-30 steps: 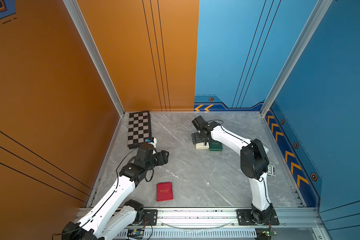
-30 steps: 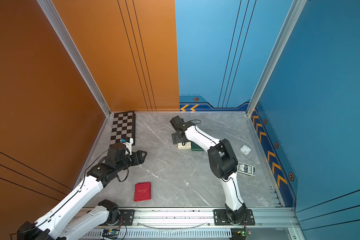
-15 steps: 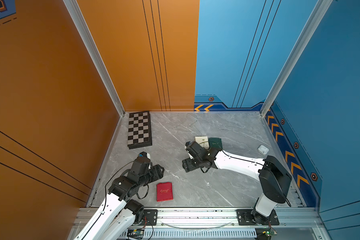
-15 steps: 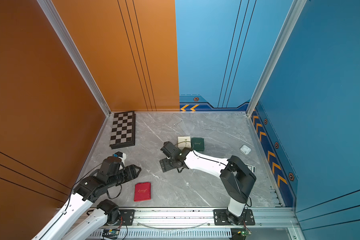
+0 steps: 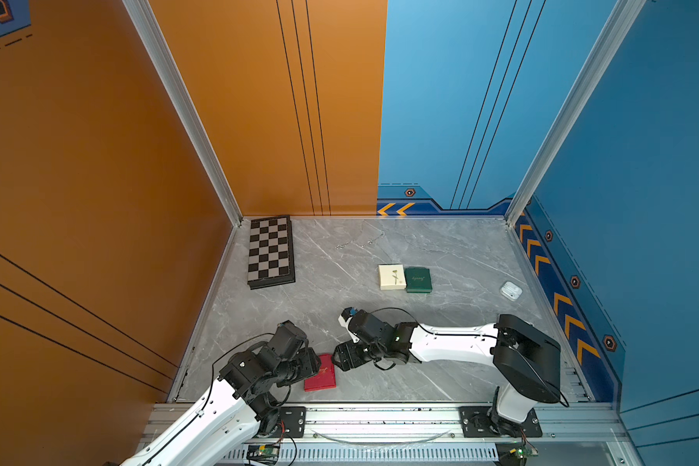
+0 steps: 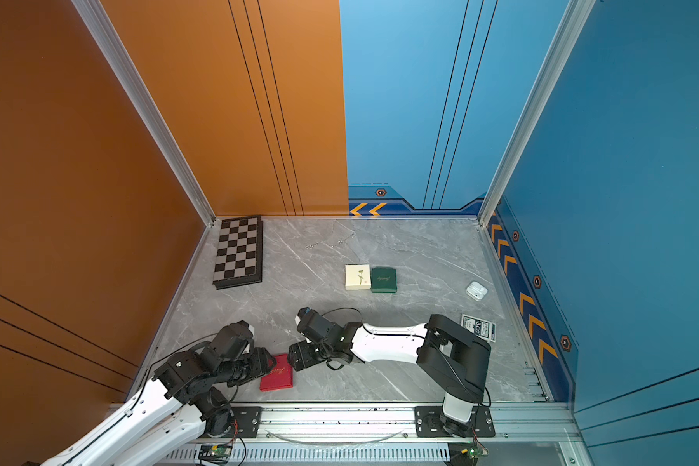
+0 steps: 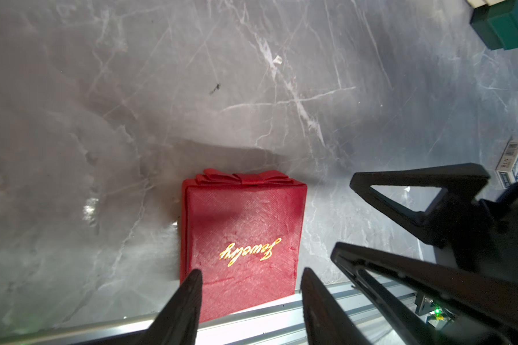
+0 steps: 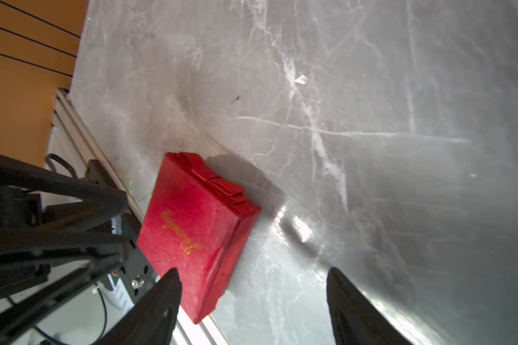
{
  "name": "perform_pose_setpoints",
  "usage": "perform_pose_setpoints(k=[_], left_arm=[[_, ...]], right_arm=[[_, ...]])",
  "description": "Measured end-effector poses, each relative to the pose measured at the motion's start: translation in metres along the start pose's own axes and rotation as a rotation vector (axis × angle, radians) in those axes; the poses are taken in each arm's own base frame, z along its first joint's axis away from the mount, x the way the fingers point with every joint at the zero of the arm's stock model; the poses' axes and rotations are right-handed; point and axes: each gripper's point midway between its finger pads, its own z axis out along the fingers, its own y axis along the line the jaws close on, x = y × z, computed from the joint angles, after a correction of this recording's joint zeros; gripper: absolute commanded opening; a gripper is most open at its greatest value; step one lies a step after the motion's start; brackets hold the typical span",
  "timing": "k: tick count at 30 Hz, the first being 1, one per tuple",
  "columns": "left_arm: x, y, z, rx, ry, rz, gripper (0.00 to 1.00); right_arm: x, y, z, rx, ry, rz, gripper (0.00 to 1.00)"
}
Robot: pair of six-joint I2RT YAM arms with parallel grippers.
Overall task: Take the necklace out of the lift-off lid jewelry box
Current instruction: Move the jewelry box to the center of the board.
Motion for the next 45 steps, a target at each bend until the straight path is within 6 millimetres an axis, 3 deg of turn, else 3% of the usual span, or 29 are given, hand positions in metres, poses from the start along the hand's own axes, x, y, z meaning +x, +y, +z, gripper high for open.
perform_pose_setpoints(k=[5,12,29,36,45], left_arm=[[0.007,0.005,0.001,-0.019,0.022,-0.008,0.54],[0.016,0.020,0.008,-0.064,0.043,-0.024,0.56],[0.016,0.021,0.022,-0.083,0.056,-0.018,0.49],[0.011,0.009,0.032,-0.065,0.055,0.003,0.48],[-0.007,-0.019,0.053,-0.021,0.034,0.041,0.47]], right_arm=[[0.005,0.016,0.005,-0.054,0.008,0.002,0.72],[0.016,0.012,0.017,-0.051,0.050,0.017,0.65],[0.022,0.018,0.033,-0.075,0.107,0.027,0.35],[0.010,0.005,0.031,-0.058,0.095,0.056,0.32],[-0.015,-0.030,0.022,-0.005,0.081,0.068,0.31]])
